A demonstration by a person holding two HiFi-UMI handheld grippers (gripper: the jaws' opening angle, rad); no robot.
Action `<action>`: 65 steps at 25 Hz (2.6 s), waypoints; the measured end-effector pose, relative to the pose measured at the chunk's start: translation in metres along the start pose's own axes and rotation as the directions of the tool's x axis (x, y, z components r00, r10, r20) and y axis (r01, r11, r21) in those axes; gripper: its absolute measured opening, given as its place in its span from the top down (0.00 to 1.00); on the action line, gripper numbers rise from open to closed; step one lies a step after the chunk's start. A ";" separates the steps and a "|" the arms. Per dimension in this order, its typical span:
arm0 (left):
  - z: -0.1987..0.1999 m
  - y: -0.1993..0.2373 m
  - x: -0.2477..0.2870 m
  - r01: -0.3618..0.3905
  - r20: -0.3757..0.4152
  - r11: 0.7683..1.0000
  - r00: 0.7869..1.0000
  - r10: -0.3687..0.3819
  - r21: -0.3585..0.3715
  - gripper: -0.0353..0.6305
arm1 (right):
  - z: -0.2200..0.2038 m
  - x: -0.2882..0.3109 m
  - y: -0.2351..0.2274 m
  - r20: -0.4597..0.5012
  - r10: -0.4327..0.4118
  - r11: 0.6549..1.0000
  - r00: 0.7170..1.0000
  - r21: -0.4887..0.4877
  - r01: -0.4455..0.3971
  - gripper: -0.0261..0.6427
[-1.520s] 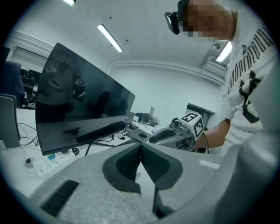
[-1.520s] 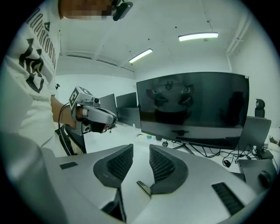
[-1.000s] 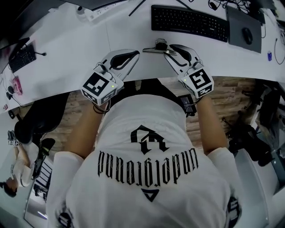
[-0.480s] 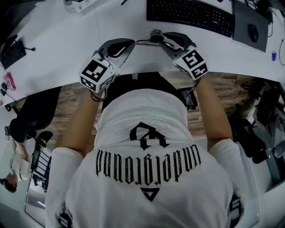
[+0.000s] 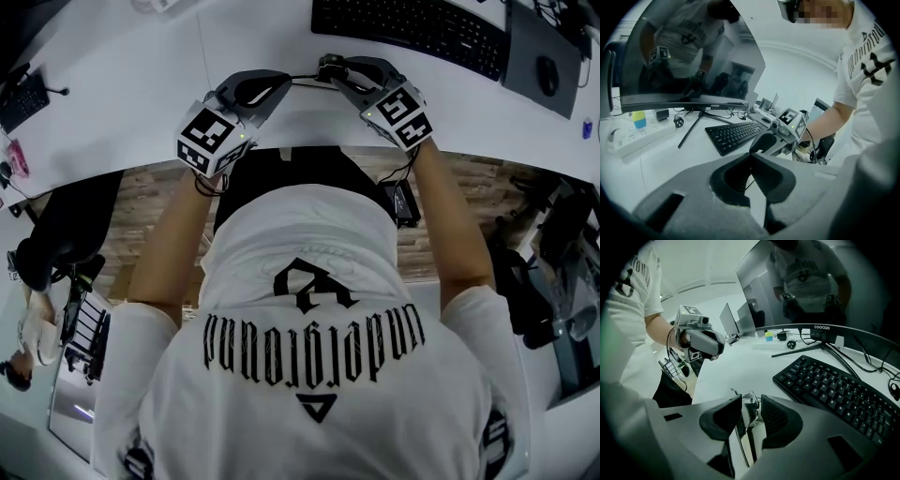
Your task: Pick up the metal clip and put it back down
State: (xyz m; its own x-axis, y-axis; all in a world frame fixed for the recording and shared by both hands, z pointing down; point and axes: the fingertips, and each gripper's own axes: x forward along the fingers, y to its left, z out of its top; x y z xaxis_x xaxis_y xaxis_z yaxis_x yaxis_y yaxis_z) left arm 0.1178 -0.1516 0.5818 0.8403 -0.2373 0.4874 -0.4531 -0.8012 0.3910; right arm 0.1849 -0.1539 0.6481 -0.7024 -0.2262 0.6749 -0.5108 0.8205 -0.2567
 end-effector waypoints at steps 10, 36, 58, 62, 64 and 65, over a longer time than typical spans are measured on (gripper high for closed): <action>-0.009 0.007 0.003 -0.045 -0.009 0.999 0.999 0.045 -0.027 0.93 | -0.011 0.012 -0.004 -0.002 0.039 0.999 0.999 0.016 -0.039 0.83; 0.011 0.002 -0.078 -0.116 0.097 0.992 0.988 0.121 -0.050 0.93 | 0.046 -0.019 0.048 0.021 -0.015 0.999 1.000 -0.047 0.016 0.92; 0.072 -0.001 -0.276 -0.179 0.320 0.982 0.935 0.153 0.054 0.93 | 0.226 -0.079 0.166 0.289 -0.231 0.960 0.929 -0.087 0.266 0.92; 0.076 -0.005 -0.296 -0.160 0.333 0.982 0.935 0.120 0.097 0.93 | 0.242 -0.081 0.189 0.317 -0.253 0.951 0.914 -0.091 0.295 0.92; 0.076 -0.010 -0.304 -0.148 0.338 0.982 0.936 0.101 0.117 0.93 | 0.247 -0.083 0.199 0.335 -0.264 0.947 0.904 -0.088 0.309 0.92; 0.076 -0.013 -0.308 -0.141 0.339 0.982 0.936 0.091 0.128 0.93 | 0.248 -0.083 0.203 0.345 -0.270 0.945 0.899 -0.083 0.316 0.92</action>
State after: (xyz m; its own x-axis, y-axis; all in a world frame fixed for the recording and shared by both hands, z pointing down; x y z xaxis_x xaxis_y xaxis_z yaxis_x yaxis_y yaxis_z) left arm -0.1129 -0.1099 0.3675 0.8466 -0.4812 0.2275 -0.5256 -0.8230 0.2153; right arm 0.0168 -0.0985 0.3680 -0.6642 -0.6062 0.4373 -0.6637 0.7475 0.0280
